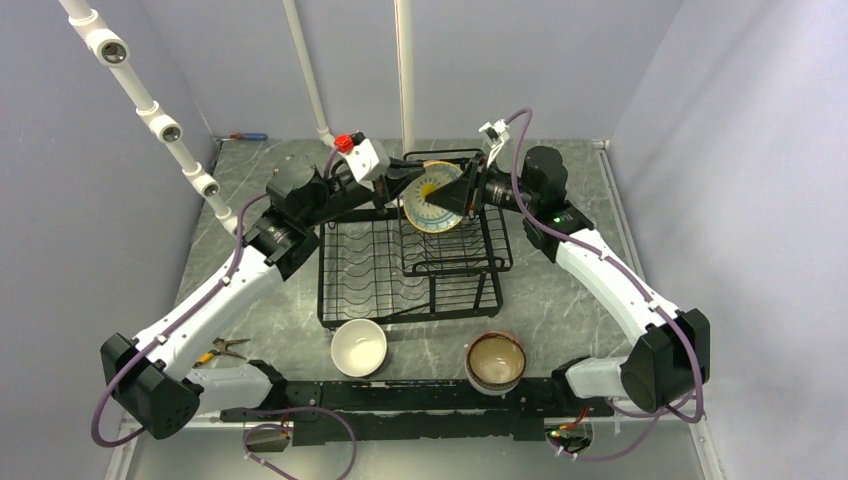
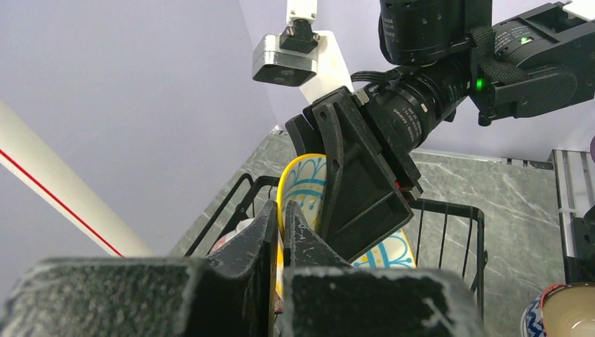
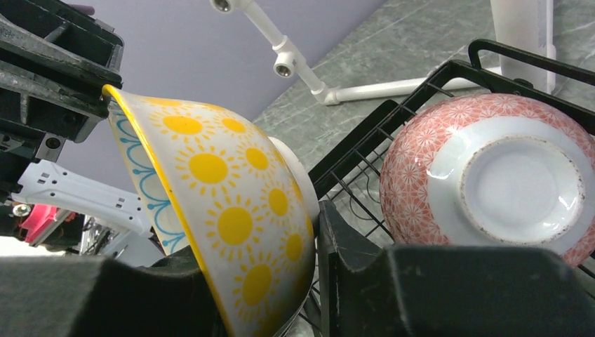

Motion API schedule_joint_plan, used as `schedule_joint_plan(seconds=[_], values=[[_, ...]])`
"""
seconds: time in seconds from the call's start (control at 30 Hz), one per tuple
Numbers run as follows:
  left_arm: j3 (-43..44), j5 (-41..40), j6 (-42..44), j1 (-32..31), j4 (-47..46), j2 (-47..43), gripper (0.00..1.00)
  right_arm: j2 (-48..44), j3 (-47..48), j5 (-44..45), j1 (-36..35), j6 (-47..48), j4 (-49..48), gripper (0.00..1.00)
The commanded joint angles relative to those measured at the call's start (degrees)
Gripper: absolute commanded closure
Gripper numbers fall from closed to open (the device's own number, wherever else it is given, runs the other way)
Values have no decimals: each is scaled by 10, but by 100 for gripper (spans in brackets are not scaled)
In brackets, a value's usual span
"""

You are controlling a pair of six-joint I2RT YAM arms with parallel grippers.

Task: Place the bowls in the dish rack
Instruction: Place the bowl in the dish rack.

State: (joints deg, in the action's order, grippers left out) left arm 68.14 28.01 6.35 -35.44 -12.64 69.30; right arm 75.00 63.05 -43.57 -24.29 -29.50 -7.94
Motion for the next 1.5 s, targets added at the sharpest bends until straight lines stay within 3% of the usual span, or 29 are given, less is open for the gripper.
schedule_joint_plan(seconds=[0.0, 0.1, 0.17, 0.23, 0.3, 0.47, 0.6, 0.63, 0.7, 0.77, 0.93, 1.13, 1.3, 1.47], values=[[12, -33, 25, 14, 18, -2, 86, -39, 27, -34, 2, -2, -21, 100], [28, -40, 39, 14, 82, 1, 42, -42, 36, -7, 2, 16, 11, 100], [31, -52, 30, 14, 106, -1, 22, -45, 44, 12, 1, 31, 34, 100], [27, -59, 12, 14, 118, -5, 15, -47, 49, 27, 2, 48, 53, 100], [21, -61, -13, 14, 124, -6, 14, -51, 53, 42, 2, 56, 64, 100], [27, -52, -86, 14, 149, 16, 23, -52, 51, 46, 2, 53, 59, 100], [55, -72, -140, 15, 190, 46, 43, -49, 50, 46, 2, 53, 61, 100], [63, -73, -149, 15, 201, 52, 50, -49, 49, 48, 2, 53, 61, 100], [70, -72, -155, 14, 207, 59, 75, -51, 47, 51, 2, 54, 60, 99], [72, -75, -157, 14, 206, 61, 96, -53, 44, 52, 2, 55, 61, 82], [31, -108, -180, 14, 158, 37, 97, -58, 36, 52, 2, 55, 58, 49], [-12, -146, -204, 15, 91, 5, 97, -59, 29, 41, 3, 39, 40, 18], [-26, -153, -212, 16, 61, -12, 97, -63, 22, 58, 3, 22, 36, 5], [-56, -124, -208, 15, -9, -33, 97, -55, 20, 31, 3, -10, 28, 2]])
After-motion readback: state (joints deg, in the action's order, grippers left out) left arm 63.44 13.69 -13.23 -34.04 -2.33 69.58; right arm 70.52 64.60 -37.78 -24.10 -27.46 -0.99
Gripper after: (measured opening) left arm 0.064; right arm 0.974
